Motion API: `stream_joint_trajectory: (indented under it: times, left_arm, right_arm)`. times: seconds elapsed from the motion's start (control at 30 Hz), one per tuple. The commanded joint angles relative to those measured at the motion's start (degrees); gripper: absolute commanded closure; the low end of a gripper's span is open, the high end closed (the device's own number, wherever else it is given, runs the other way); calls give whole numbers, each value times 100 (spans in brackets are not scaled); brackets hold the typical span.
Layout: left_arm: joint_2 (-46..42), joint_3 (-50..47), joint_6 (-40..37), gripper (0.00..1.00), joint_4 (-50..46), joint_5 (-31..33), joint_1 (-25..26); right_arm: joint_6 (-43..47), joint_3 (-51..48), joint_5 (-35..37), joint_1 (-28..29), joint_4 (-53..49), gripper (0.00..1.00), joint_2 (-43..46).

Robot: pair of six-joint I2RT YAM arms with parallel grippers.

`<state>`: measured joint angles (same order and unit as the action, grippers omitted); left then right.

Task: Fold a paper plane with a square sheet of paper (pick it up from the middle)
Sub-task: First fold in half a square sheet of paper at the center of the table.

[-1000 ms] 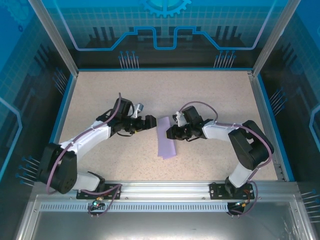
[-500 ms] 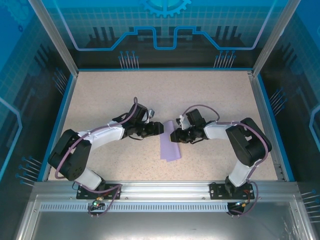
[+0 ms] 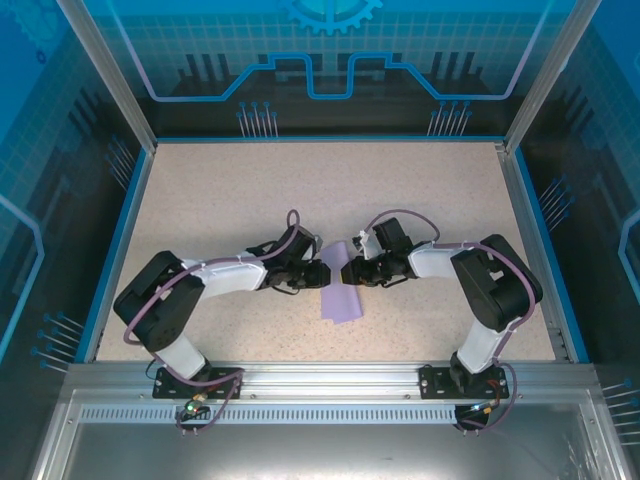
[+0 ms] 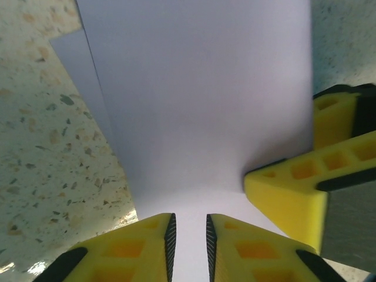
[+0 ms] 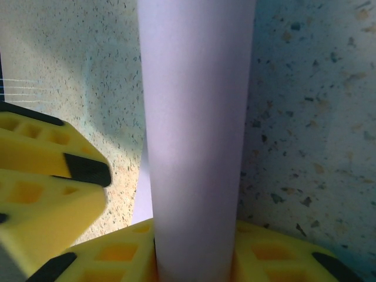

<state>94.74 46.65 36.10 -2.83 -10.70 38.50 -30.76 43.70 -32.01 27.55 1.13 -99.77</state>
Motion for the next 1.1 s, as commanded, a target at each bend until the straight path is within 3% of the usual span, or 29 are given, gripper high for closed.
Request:
stream_joint_trajectory:
  times: [0.0, 0.23, 0.67, 1.07]
  left_arm:
    - [164, -25, -29, 78, 127, 169, 116]
    - [529, 179, -145, 82, -96, 214, 167]
    - [679, 323, -246, 83, -73, 4, 171]
    - [422, 397, -151, 80, -95, -287, 178]
  right_arm:
    - [88, -78, -126, -108, -3, 68, -24]
    - [109, -74, -60, -101, -87, 65, -12]
    - [741, 343, 864, -101, -1326, 50, 286]
    - [1282, 631, 1309, 27, -1993, 57, 229]
